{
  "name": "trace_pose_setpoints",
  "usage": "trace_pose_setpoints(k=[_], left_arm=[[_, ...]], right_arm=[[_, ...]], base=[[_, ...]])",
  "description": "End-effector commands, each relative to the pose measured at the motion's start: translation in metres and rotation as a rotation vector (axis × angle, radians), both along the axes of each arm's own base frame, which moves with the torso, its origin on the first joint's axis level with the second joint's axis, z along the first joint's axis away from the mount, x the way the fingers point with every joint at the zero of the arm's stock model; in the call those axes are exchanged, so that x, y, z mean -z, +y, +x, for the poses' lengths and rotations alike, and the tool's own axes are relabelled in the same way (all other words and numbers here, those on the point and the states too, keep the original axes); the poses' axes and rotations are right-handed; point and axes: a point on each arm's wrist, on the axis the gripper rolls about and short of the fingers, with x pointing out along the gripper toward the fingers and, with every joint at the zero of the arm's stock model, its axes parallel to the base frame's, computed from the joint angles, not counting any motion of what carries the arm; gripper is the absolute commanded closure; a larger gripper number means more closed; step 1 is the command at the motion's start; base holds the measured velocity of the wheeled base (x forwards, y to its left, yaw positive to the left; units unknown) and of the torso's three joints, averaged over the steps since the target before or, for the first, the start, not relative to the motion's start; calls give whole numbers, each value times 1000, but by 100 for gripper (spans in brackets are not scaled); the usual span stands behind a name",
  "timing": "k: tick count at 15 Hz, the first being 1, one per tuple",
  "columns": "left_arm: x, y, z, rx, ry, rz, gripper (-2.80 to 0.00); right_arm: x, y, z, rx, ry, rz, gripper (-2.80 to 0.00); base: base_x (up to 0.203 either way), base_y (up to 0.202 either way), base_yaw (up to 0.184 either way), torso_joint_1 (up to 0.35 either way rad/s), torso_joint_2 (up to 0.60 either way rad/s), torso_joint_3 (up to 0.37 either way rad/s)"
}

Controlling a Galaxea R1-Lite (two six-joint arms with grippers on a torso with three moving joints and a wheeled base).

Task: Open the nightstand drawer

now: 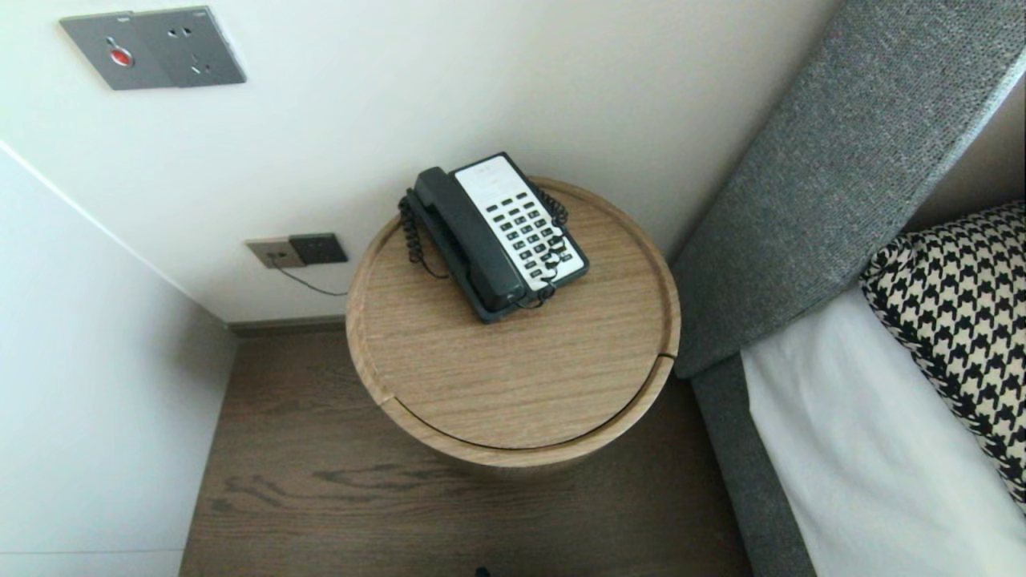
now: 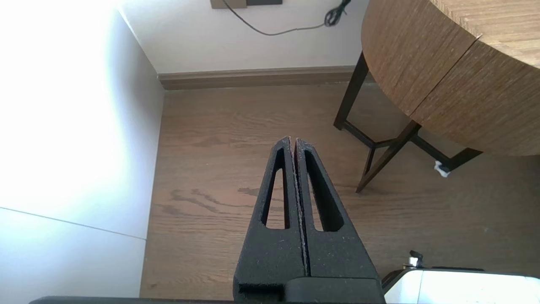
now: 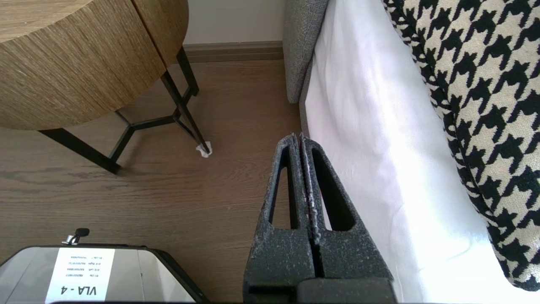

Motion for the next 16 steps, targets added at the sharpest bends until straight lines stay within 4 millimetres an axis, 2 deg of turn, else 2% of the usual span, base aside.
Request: trace_pose_setpoints(k=[1,16], left_arm=[[0,0,0,-1,3,0,0],[0,0,0,0,3,0,0]], right_arm=[[0,0,-1,0,-7,0,0],[0,0,0,-2,-8,0,0]], base=[[0,0,0,0,0,0],[0,0,0,0,0,0]])
